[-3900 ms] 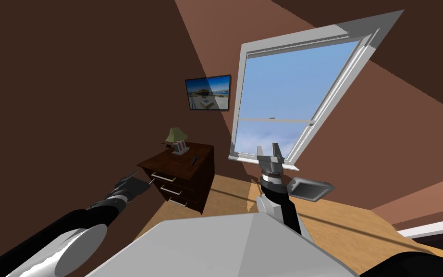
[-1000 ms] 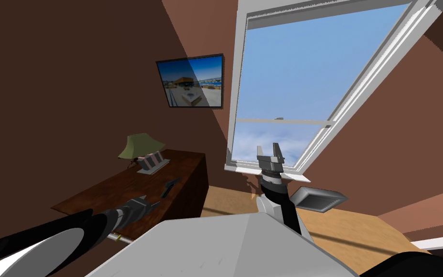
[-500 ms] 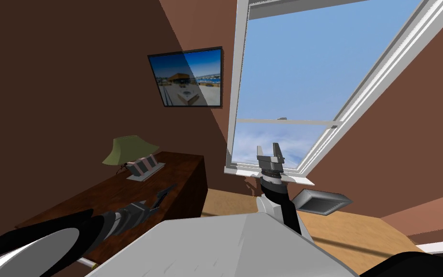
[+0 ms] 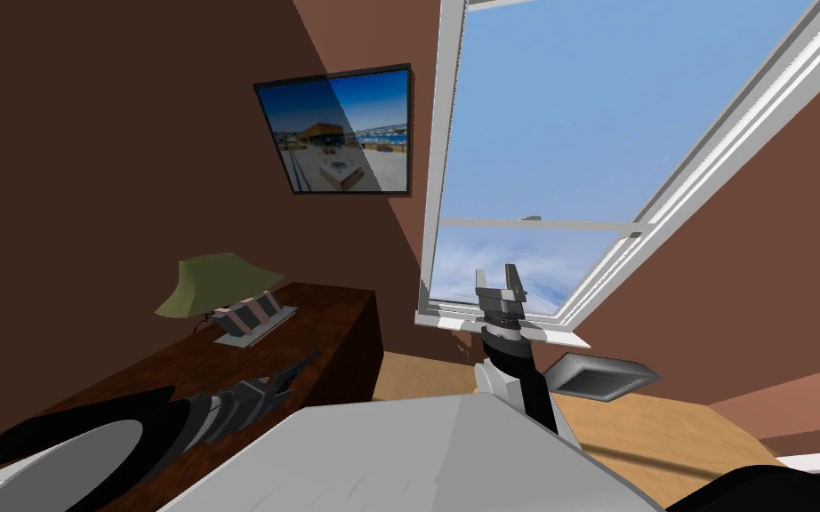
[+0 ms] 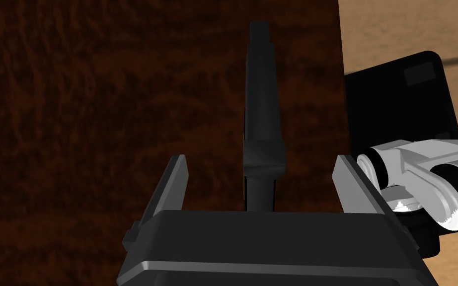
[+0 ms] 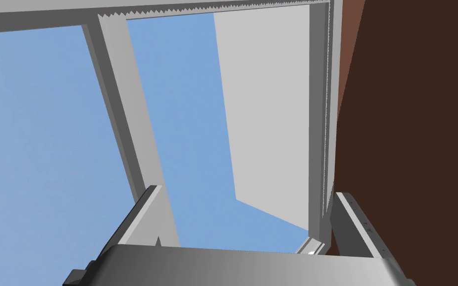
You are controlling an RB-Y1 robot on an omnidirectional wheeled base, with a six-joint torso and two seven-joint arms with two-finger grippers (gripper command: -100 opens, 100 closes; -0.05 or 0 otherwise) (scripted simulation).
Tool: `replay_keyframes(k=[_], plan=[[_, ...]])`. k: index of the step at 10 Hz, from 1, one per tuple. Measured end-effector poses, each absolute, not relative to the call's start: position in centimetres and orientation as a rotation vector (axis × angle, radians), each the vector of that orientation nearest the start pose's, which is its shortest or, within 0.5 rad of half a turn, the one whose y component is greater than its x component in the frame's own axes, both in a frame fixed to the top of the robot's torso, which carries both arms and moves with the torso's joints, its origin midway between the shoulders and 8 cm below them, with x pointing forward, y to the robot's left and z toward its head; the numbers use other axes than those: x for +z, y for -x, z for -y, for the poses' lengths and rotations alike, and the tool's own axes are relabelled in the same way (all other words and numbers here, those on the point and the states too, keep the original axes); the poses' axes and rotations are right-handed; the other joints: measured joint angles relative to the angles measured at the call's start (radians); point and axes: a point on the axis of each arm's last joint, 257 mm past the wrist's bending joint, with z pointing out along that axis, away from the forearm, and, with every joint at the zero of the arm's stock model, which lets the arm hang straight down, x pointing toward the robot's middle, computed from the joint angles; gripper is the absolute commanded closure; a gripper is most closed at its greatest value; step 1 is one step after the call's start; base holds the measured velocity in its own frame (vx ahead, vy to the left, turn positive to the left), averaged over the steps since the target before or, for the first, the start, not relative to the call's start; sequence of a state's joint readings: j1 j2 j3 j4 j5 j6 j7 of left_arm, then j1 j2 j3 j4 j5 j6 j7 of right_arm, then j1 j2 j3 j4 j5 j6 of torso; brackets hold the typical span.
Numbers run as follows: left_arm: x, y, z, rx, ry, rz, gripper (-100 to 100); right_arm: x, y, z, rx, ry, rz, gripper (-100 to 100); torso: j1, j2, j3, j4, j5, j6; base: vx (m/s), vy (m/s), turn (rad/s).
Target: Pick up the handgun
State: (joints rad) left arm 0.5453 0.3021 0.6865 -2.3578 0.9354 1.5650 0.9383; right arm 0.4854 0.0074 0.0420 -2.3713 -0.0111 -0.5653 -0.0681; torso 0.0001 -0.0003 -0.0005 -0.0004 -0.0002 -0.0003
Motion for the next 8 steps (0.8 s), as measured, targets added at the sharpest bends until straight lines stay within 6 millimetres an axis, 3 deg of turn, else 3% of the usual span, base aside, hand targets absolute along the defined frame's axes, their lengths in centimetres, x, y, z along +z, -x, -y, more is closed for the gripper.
replay_keyframes(k=[3,4,8], plan=[[-29.38,-22.78,-41.01,-0.845,3.001,-0.412,-100,7.93,-31.3,26.11,1.456,-0.558,-0.463,0,-0.001,0.003,0.002,0.001,0.0,0.0,-0.019,-0.015,-0.076],[-29.43,-22.83,-41.05,-0.847,2.999,-0.411,100,7.93,-31.29,26.11,1.456,-0.558,-0.463,0,-0.001,0.002,0.002,0.001,0.0,0.0,0.0,0.0,0.0],[-29.43,-22.83,-41.02,-0.847,3.0,-0.411,100,7.93,-31.29,26.11,1.456,-0.558,-0.463,0,0.001,0.001,0.001,0.0,0.0,0.0,0.0,0.0,0.0]])
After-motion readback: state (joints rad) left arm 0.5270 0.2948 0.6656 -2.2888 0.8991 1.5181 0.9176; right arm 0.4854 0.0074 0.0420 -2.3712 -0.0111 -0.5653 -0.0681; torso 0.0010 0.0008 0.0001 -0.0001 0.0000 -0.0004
